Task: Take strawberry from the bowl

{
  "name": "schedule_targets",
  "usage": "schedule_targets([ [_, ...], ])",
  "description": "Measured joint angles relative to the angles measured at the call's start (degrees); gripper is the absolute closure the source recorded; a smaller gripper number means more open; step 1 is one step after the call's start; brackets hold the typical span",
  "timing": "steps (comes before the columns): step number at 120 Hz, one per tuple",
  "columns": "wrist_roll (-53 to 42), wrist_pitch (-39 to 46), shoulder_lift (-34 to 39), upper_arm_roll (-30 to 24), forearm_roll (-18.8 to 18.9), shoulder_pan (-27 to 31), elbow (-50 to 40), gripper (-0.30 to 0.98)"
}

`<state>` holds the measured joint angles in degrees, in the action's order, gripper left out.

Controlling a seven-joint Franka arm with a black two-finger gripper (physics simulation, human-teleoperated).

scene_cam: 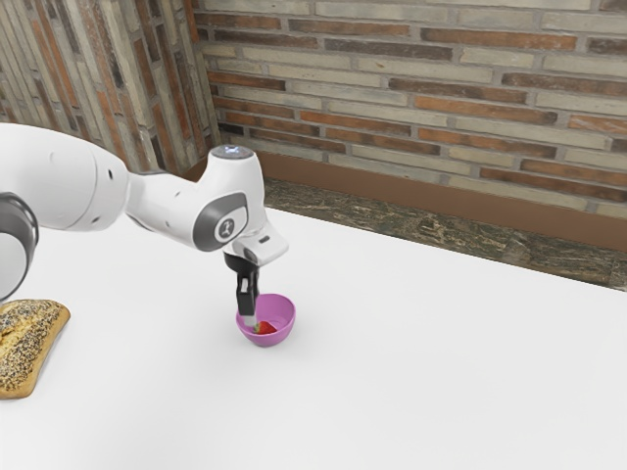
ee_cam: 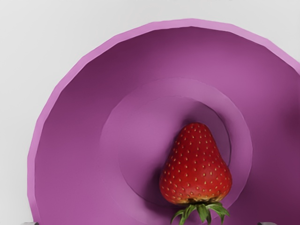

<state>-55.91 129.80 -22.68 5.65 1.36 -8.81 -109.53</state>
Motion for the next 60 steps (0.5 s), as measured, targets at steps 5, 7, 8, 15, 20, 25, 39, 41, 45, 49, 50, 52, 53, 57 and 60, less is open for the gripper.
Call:
schedule_targets([
  [5,-0.4,0.1,-0.2,0.0,0.0,0.0,0.1,0.11],
  [7,-0.5,0.2,-0.2,0.0,0.0,0.0,0.2,0.12],
  [8,-0.6,0.2,-0.2,0.0,0.0,0.0,0.2,0.11],
  [15,-1.1,0.3,-0.1,0.0,0.0,-0.1,0.2,0.12],
  [20,-1.4,0.4,0.0,0.0,-0.1,-0.1,0.1,0.16],
  [25,-1.7,0.4,0.2,0.0,-0.1,-0.1,0.1,0.2],
  [39,-2.5,0.5,0.9,0.0,-0.7,-0.5,-0.4,0.23],
  [41,-2.6,0.5,1.0,0.0,-0.8,-0.6,-0.4,0.23],
  [45,-2.8,0.5,1.1,0.0,-0.9,-0.6,-0.5,0.23],
  [49,-3.0,0.5,1.1,0.0,-0.9,-0.7,-0.5,0.24],
  [50,-3.0,0.5,1.1,0.0,-1.0,-0.7,-0.5,0.24],
  [52,-3.1,0.5,1.2,0.0,-1.0,-0.7,-0.5,0.24],
  [53,-3.1,0.5,1.2,0.0,-1.1,-0.7,-0.5,0.24],
  [57,-3.3,0.5,1.4,0.0,-1.3,-0.8,-0.6,0.24],
  [60,-3.4,0.5,1.5,0.0,-1.4,-0.9,-0.6,0.24],
])
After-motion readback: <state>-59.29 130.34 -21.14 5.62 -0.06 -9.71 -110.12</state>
